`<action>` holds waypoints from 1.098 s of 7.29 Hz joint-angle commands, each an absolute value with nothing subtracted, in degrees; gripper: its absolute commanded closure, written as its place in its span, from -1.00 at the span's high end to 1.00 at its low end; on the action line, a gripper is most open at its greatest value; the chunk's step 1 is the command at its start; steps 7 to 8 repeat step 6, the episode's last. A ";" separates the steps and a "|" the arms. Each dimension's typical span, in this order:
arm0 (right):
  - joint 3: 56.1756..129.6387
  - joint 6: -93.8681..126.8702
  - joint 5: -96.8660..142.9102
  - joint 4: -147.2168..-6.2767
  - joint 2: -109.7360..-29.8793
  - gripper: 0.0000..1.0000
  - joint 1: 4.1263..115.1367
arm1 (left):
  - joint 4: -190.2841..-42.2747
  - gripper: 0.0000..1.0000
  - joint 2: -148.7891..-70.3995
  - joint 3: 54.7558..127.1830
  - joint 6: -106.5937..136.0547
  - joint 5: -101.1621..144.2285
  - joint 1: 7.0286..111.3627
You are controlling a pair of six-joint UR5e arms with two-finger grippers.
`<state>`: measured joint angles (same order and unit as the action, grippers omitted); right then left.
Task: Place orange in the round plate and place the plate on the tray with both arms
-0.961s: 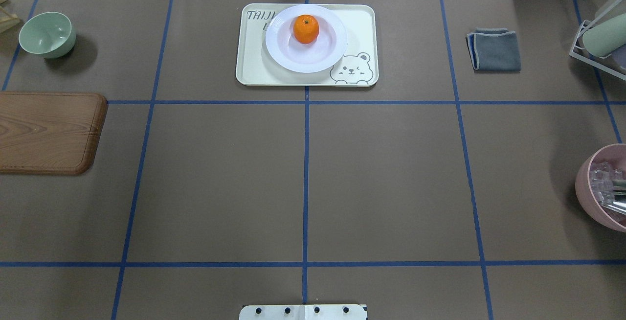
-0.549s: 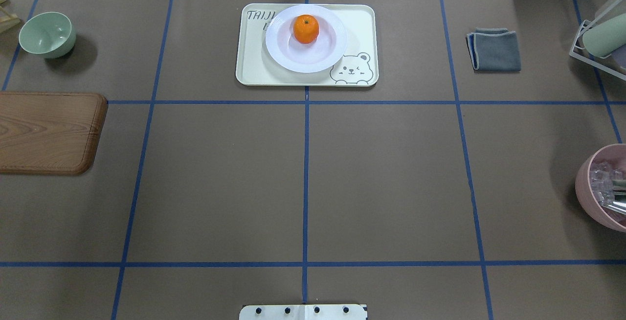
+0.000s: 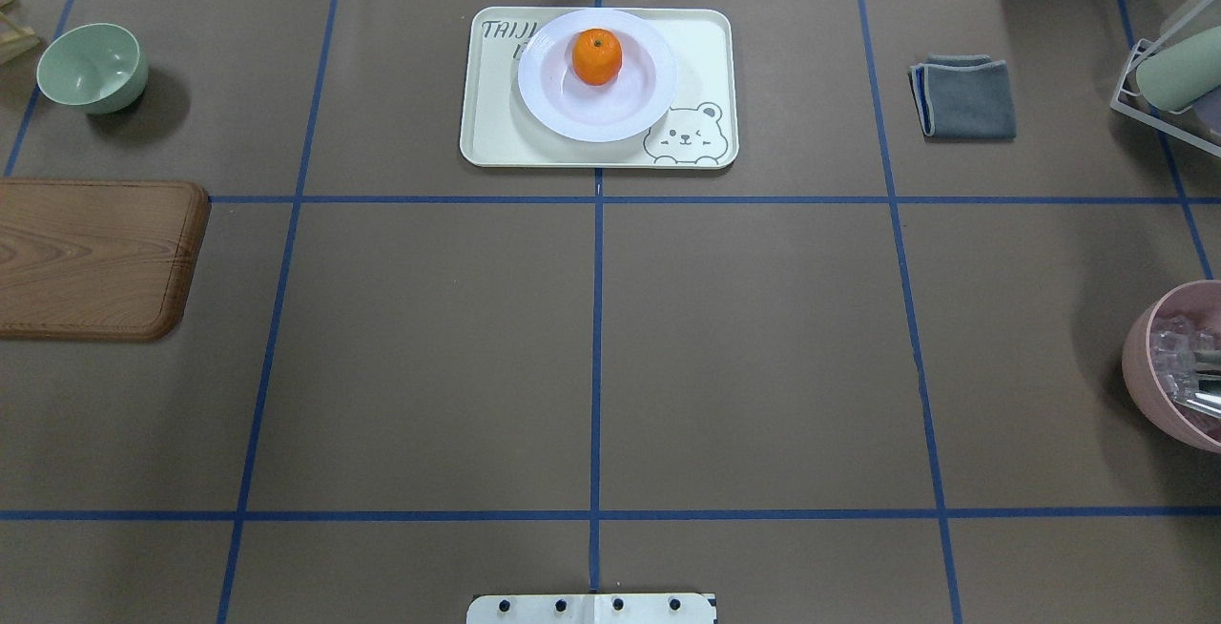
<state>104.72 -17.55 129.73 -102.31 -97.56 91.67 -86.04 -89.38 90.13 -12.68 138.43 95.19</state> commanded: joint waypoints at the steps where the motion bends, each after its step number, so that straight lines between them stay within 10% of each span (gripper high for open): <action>1: 104.76 -17.58 129.73 -102.30 -97.47 1.00 91.67 | -86.13 0.96 -89.38 90.00 -12.74 138.43 95.19; 8: 105.03 -17.58 129.73 -101.61 -97.47 1.00 91.67 | -86.13 0.96 -89.38 89.82 -12.74 138.43 95.19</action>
